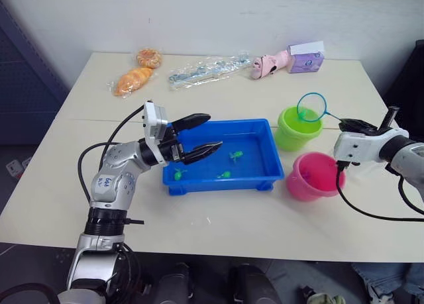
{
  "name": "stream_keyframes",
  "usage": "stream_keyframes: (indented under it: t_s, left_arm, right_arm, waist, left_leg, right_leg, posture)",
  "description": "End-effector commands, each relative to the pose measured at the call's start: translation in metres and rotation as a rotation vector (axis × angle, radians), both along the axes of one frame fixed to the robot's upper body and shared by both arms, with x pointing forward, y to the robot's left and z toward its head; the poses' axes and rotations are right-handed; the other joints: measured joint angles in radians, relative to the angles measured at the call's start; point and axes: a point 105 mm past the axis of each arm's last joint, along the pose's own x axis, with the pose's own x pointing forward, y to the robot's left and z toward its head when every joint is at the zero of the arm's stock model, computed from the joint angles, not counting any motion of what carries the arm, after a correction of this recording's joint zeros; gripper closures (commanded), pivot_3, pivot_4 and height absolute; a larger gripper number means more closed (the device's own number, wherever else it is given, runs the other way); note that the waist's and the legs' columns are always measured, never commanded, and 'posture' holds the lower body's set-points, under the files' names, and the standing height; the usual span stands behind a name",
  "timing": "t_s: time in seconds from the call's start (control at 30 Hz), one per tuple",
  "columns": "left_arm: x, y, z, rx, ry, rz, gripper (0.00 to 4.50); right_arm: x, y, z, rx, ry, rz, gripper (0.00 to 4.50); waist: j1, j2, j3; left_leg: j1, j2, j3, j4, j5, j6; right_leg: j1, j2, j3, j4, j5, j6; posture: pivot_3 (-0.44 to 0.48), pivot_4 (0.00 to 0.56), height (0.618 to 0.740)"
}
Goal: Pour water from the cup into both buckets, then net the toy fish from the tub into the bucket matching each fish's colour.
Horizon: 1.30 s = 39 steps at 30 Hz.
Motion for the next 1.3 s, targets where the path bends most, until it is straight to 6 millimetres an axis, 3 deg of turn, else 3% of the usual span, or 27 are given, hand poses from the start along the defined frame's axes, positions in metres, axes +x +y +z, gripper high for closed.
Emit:
stream_keyframes:
  t_s: [0.03,0.13,0.2,0.33,0.4,0.47,0.67,0.73,0.97,1.13,1.3]
  left_arm:
    - [-0.003,-0.006,0.009,-0.007,-0.05,-0.011,0.09]
    - [-0.002,-0.005,0.01,-0.009,-0.054,-0.008,0.09]
    - [-0.002,-0.003,0.009,-0.004,-0.061,-0.001,0.09]
    - [-0.002,0.007,0.008,0.015,-0.08,0.015,0.09]
    - [-0.002,0.026,0.002,0.07,-0.1,0.035,0.09]
    - [0.0,0.046,-0.004,0.128,-0.11,0.065,0.09]
    - [0.004,0.092,-0.02,0.271,-0.09,0.136,0.09]
    - [0.005,0.099,-0.023,0.296,-0.092,0.152,0.09]
    - [0.002,0.105,-0.03,0.295,-0.069,0.162,0.09]
    - [-0.002,0.111,-0.038,0.313,-0.05,0.166,0.09]
    - [-0.003,0.118,-0.042,0.32,-0.032,0.172,0.09]
  right_arm:
    - [-0.001,-0.017,0.007,-0.085,-0.04,-0.011,4.5]
    - [-0.001,-0.021,0.01,-0.101,-0.067,-0.002,4.5]
    - [-0.003,-0.012,0.025,-0.094,-0.142,0.052,4.5]
    - [-0.007,0.004,0.042,0.088,-0.187,0.117,4.5]
    - [-0.012,0.031,0.043,0.302,-0.063,0.212,4.5]
    - [-0.02,0.06,0.042,0.405,0.073,0.307,4.5]
    - [-0.025,0.119,0.017,0.377,0.331,0.389,4.5]
    - [-0.019,0.124,0.011,0.305,0.335,0.362,4.5]
    - [0.007,0.113,-0.005,0.1,0.296,0.239,4.5]
    - [0.019,0.108,-0.019,0.074,0.323,0.195,4.5]
    - [0.009,0.134,-0.038,0.126,0.473,0.267,4.5]
  waist:
    - [0.0,0.0,0.0]
    - [0.0,0.0,0.0]
    - [-0.003,0.0,0.0]
    - [-0.004,0.001,0.0]
    - [-0.006,0.0,0.0]
    - [-0.011,0.001,0.0]
    - [-0.001,0.002,0.001]
    - [0.0,0.002,0.001]
    - [0.01,0.002,0.001]
    - [-0.002,0.002,0.001]
    - [-0.008,0.002,0.001]
  left_leg:
    - [0.0,0.0,0.0,0.0,0.0,0.0]
    - [0.0,0.0,0.0,0.001,0.0,0.0]
    - [0.0,0.0,0.0,0.001,0.0,0.0]
    - [0.0,0.001,0.0,0.002,0.0,-0.001]
    - [0.0,0.001,0.0,0.004,0.0,-0.001]
    - [0.0,0.002,0.0,0.005,0.0,-0.001]
    - [0.0,0.003,-0.002,0.007,-0.001,0.001]
    - [0.0,0.002,-0.002,0.008,-0.002,0.003]
    - [-0.001,-0.001,-0.002,0.009,-0.004,0.005]
    - [-0.001,-0.001,-0.002,0.009,-0.003,0.004]
    - [-0.001,0.0,-0.001,0.009,-0.003,0.004]
  right_leg:
    - [0.0,0.0,0.0,0.0,0.0,0.0]
    - [0.0,0.0,0.0,0.0,0.0,0.0]
    - [0.0,0.0,0.0,0.001,0.0,0.0]
    - [0.0,0.001,0.0,0.002,0.0,0.0]
    - [0.0,0.001,0.0,0.003,0.0,0.0]
    - [0.001,0.003,0.0,0.002,0.0,0.0]
    - [0.002,0.001,-0.001,0.003,0.0,0.0]
    - [0.003,-0.001,-0.001,0.002,0.0,0.0]
    - [0.002,-0.004,-0.001,0.003,0.0,0.0]
    - [0.001,-0.003,-0.001,0.004,0.0,0.0]
    - [0.001,-0.002,-0.001,0.004,0.0,0.0]
  posture:
    - [0.0,0.15,0.74]
    - [0.0,0.15,0.74]
    - [0.0,0.15,0.74]
    - [0.0,0.15,0.74]
    - [0.0,0.15,0.74]
    - [0.0,0.15,0.74]
    - [0.0,0.15,0.74]
    - [0.0,0.15,0.74]
    - [0.0,0.15,0.74]
    - [0.0,0.15,0.74]
    - [0.0,0.15,0.74]
